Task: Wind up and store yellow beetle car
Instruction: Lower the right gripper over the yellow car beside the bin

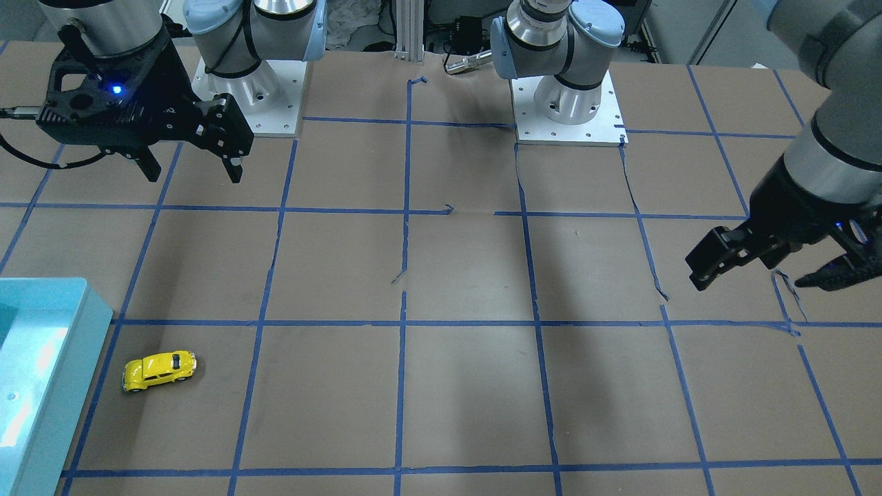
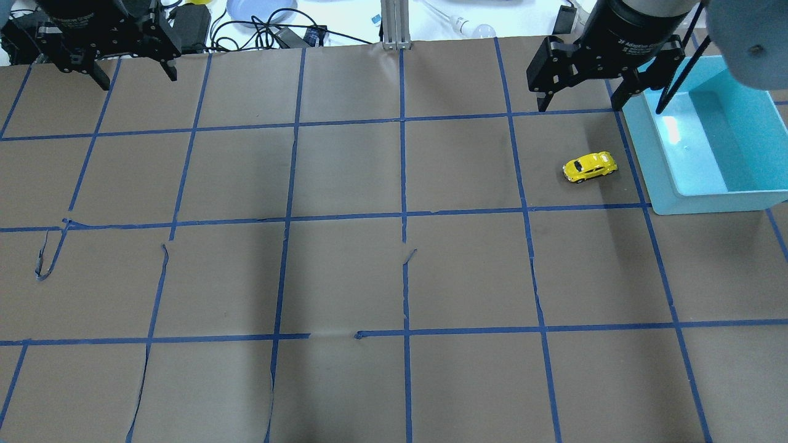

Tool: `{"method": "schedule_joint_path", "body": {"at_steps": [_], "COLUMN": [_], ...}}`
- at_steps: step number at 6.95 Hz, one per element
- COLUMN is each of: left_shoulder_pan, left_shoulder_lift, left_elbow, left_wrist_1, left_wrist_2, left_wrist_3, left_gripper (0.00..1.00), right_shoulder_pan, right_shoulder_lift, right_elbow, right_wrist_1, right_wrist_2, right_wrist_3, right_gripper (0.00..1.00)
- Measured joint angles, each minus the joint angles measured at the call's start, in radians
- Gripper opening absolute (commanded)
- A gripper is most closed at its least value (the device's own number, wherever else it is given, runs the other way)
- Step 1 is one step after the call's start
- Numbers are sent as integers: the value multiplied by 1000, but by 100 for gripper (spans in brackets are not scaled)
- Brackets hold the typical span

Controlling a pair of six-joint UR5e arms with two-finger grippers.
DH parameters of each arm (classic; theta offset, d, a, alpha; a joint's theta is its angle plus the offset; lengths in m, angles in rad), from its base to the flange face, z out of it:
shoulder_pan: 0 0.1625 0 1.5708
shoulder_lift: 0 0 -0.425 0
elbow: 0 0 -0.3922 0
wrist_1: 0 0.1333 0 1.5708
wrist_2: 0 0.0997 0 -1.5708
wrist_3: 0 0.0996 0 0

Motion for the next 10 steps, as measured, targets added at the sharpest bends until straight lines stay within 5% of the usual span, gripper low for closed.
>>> {"method": "schedule_joint_path", "body": {"at_steps": [2, 4, 10], "left_shoulder_pan": [-20, -28, -29], "left_shoulder_lift": [30, 54, 124], "left_elbow": [-1, -6, -88], "left_wrist_1": [-4, -7, -39], "left_wrist_2": [-13, -51, -58], "left_wrist_3": [65, 79, 229], "left_gripper": [100, 100, 100], "right_shoulder_pan": [7, -4, -129], "right_shoulder_lift": [13, 79, 377], "right_elbow": [2, 14, 18], "right_wrist_1": [26, 22, -254], "right_wrist_2": [80, 82, -76], "right_wrist_3": [-173, -588, -1609], "right_gripper": [100, 100, 100]}}
